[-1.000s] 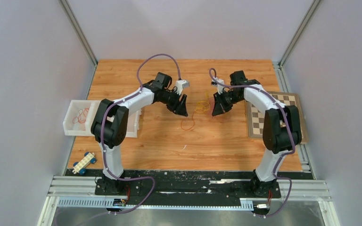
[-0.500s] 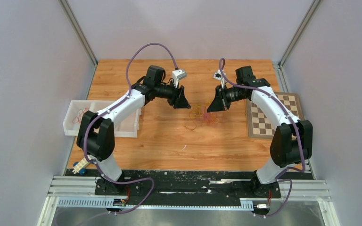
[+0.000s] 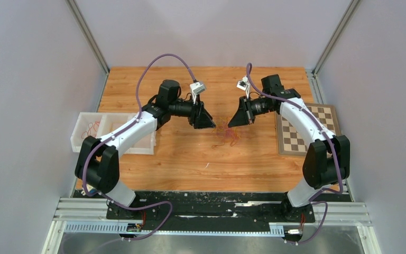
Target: Untangle the cables
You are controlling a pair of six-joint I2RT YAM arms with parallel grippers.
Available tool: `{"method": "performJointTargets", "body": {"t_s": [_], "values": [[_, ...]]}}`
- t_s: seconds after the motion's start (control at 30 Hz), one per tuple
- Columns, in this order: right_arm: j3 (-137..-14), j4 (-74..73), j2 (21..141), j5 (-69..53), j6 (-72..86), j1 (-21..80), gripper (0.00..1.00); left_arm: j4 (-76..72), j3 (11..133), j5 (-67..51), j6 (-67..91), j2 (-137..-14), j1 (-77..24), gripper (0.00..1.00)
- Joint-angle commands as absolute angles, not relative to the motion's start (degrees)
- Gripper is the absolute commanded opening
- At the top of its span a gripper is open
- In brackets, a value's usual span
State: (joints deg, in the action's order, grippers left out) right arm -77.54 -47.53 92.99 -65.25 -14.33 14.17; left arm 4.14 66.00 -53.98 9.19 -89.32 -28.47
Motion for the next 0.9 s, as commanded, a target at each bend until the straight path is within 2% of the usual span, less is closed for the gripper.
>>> {"method": "performJointTargets", "body": {"t_s": [0.0, 0.47, 0.53, 0.6, 0.63, 0.73, 0.77, 0.83, 0.87], "values": [[-76.84, -44.65, 90.35, -66.62, -12.67, 15.31, 0.0, -1.36, 66.43, -53.67, 13.68, -89.43, -29.56, 0.72], [-75.25, -43.33, 89.09, -62.72, -12.13, 18.36, 0.0, 3.18, 70.19, -47.57, 17.51, -95.01, -32.52, 0.69], [-75.11, -43.27, 89.1, -62.19, -12.23, 18.29, 0.0, 3.01, 69.84, -48.22, 17.61, -94.79, -32.52, 0.62], [-74.9, -43.26, 89.07, -61.42, -12.45, 18.32, 0.0, 2.64, 69.34, -48.54, 17.54, -94.19, -32.49, 0.49], [-74.7, -43.28, 89.04, -60.79, -12.6, 18.36, 0.0, 2.44, 68.93, -48.53, 17.47, -93.9, -32.46, 0.38], [-73.81, -43.37, 88.66, -56.35, -13.23, 18.17, 0.0, 2.96, 68.31, -47.9, 16.28, -91.71, -32.41, 0.18], [-73.42, -43.39, 88.53, -54.96, -13.65, 18.04, 0.0, 3.71, 68.12, -47.77, 15.36, -90.54, -32.36, 0.09], [-72.42, -43.32, 88.36, -49.03, -15.26, 17.74, 0.0, 4.99, 67.81, -47.28, 13.53, -88.42, -32.33, 0.0], [-71.89, -43.26, 88.44, -46.75, -15.95, 17.42, 0.0, 5.4, 67.65, -47.11, 12.96, -87.58, -32.3, 0.0]]}}
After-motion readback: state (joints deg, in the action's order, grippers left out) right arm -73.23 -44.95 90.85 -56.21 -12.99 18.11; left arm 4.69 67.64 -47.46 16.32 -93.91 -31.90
